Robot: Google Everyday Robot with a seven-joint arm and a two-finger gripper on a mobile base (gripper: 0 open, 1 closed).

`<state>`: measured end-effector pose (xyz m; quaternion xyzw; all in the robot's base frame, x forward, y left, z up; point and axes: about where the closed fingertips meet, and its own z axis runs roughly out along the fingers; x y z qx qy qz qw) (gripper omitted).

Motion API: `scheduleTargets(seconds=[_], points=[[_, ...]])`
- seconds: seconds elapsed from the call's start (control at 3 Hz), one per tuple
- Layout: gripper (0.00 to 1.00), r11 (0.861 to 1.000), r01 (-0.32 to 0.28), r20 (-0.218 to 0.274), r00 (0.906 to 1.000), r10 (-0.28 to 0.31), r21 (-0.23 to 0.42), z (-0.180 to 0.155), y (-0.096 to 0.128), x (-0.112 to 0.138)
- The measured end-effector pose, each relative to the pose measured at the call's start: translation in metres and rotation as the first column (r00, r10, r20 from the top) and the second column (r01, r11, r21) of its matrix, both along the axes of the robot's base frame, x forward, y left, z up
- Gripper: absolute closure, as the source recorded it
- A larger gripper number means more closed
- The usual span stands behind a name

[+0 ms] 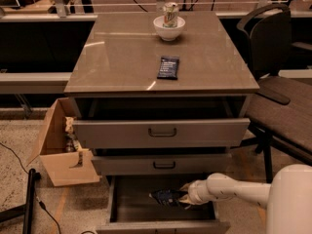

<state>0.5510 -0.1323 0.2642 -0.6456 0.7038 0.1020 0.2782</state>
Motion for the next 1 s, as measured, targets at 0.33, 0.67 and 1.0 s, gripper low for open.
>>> scheduleTargets(seconds=[0.33,0.67,1.0], points=[[0.05,0.999,0.031,0.001,0.9995,-0.031,0.026,0.001,0.005,0.002],[0.14,0.989,0.125,0.042,0.9909,-0.128,0.077,0.048,-0.004,0.001],[0.38,0.947,0.301,0.066,0.9487,-0.309,0.108,0.110,-0.050,-0.023]])
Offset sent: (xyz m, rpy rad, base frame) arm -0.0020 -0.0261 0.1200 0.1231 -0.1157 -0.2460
